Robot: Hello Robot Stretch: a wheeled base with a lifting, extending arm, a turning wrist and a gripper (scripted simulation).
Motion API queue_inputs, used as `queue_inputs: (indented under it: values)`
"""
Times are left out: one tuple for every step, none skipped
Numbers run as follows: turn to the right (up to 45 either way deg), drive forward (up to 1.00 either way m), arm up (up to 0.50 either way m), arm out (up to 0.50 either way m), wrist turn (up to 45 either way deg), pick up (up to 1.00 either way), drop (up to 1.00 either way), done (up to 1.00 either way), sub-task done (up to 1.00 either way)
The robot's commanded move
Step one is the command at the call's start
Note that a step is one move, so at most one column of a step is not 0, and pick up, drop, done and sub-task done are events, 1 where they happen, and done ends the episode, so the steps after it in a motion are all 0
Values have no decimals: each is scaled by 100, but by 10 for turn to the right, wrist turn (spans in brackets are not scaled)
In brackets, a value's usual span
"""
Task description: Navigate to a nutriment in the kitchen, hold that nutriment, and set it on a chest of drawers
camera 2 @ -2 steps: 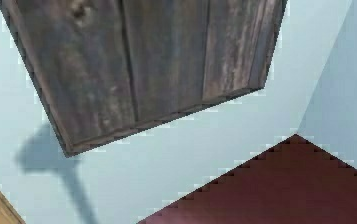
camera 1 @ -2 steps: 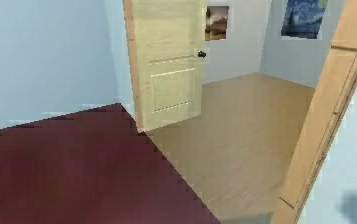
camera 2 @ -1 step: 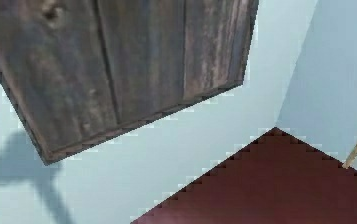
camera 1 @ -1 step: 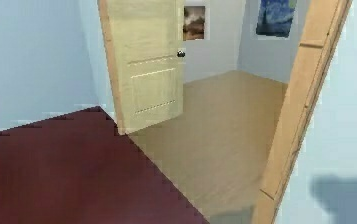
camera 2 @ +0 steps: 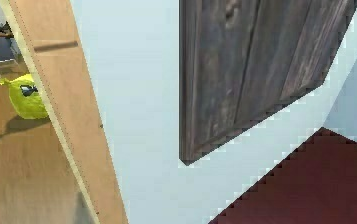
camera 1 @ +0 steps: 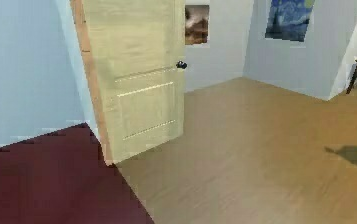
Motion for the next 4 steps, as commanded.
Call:
queue_inputs:
  values:
    - [180, 0, 0, 0, 0, 0, 0, 0, 0]
    - [0, 100, 0, 0, 0, 0, 0, 0, 0]
    - [120, 0, 0, 0, 0, 0, 0, 0, 0]
    - [0, 15, 0, 0, 0, 0, 0, 0, 0]
